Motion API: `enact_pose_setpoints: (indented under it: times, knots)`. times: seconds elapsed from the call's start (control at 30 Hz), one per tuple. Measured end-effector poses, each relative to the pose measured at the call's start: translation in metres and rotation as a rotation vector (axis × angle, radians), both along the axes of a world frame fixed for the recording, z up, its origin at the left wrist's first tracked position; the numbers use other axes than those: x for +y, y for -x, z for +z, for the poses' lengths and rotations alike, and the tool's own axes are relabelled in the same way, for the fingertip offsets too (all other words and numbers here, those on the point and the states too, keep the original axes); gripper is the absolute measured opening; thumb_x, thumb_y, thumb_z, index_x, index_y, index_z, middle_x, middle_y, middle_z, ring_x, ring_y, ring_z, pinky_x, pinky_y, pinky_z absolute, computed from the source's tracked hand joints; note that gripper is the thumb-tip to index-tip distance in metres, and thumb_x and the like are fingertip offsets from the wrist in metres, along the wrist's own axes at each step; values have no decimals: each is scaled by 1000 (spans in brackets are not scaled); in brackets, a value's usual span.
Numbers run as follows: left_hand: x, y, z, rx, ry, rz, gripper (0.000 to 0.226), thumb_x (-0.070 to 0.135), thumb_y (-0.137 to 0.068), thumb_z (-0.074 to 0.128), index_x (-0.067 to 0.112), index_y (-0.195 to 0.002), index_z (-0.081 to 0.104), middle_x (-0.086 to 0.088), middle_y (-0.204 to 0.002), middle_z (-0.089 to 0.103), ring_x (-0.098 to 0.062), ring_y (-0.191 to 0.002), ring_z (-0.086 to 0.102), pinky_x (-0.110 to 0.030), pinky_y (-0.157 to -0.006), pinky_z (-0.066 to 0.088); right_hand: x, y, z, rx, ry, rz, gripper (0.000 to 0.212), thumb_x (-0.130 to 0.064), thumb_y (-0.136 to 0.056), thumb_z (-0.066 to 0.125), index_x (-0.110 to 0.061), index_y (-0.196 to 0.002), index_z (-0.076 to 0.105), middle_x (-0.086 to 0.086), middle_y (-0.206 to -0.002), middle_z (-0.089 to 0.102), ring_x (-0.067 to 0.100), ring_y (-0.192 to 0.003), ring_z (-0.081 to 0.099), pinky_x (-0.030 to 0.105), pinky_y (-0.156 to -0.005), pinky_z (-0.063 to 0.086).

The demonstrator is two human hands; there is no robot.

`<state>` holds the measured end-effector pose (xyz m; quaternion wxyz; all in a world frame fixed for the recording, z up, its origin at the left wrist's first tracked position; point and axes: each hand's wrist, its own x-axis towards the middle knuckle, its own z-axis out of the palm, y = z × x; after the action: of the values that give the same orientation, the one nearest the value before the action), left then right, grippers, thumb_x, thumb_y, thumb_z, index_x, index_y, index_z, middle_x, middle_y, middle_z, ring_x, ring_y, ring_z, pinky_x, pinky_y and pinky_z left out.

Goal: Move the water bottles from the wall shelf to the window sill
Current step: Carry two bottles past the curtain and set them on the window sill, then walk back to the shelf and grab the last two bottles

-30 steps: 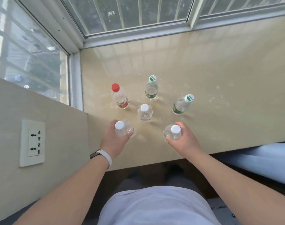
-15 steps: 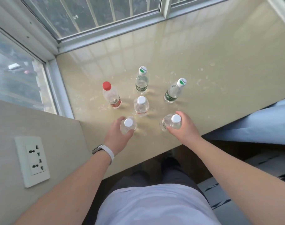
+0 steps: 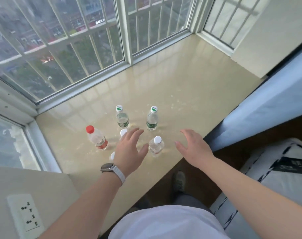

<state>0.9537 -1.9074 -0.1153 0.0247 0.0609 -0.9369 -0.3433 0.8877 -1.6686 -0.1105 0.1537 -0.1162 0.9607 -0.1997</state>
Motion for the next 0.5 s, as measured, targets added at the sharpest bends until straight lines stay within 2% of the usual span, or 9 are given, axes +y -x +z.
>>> enact_pose_setpoints:
  times: [0.2, 0.37, 0.5]
  knots:
    - [58, 38, 26, 118, 173, -296, 53, 44, -84, 54, 21, -132, 54, -2, -139, 54, -27, -130, 46, -43, -107, 36, 61, -3, 35, 120, -156, -16, 55, -51, -96, 39, -17, -140, 40, -1, -144, 41, 21, -130, 37, 39, -102, 38]
    - [132, 73, 43, 178, 295, -551, 54, 46, -88, 50, 23, -136, 48, -2, -143, 51, -28, -136, 42, -45, -111, 34, 132, -5, 58, 204, -254, -67, 56, -51, -98, 36, -18, -144, 40, -1, -148, 40, 20, -134, 36, 37, -105, 35]
    - [204, 100, 58, 237, 334, -683, 51, 46, -91, 49, 25, -137, 48, 0, -145, 49, -25, -137, 40, -42, -113, 29, 194, -4, 73, 258, -284, -147, 59, -53, -89, 36, -15, -129, 59, 6, -132, 57, 27, -119, 53, 41, -90, 47]
